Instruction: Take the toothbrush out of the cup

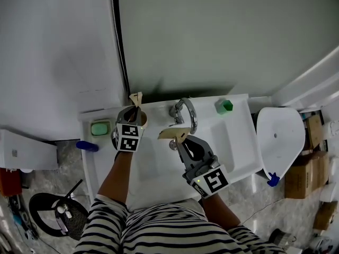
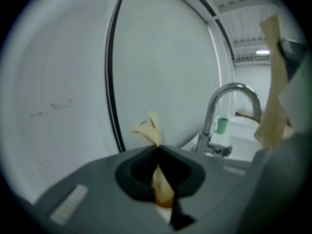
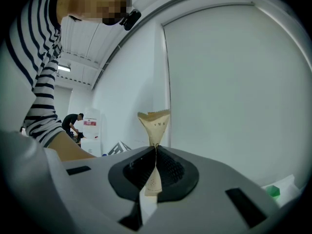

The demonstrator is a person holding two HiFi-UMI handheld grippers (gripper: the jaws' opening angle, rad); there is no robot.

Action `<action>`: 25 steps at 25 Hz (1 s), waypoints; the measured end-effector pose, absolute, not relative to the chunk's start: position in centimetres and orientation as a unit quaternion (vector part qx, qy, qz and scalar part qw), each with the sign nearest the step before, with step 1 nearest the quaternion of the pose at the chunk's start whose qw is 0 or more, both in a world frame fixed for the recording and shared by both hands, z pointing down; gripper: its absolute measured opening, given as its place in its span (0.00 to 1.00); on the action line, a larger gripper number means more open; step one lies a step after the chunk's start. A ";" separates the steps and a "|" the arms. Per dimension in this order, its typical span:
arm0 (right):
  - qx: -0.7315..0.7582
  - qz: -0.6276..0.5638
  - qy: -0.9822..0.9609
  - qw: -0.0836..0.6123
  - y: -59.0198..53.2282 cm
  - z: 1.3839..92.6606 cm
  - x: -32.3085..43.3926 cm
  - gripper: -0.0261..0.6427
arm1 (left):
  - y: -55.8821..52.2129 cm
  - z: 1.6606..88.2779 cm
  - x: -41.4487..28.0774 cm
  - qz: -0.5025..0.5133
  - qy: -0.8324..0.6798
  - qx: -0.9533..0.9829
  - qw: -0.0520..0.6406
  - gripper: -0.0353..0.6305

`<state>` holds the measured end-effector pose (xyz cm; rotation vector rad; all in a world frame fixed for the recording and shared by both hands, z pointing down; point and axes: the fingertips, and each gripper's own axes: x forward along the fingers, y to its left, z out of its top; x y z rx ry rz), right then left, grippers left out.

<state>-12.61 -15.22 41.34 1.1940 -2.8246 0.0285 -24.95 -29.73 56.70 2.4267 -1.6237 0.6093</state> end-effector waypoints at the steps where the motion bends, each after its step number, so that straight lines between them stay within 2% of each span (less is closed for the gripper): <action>1: 0.389 0.009 -0.920 0.037 -15.3 41.3 -12.7 0.06 | -29.7 56.5 -25.1 0.200 -0.544 0.811 0.079 0.07; 25: 0.390 -0.023 -0.920 0.020 -13.4 38.9 -14.9 0.06 | -23.8 42.4 -27.7 0.048 -0.550 0.834 0.002 0.07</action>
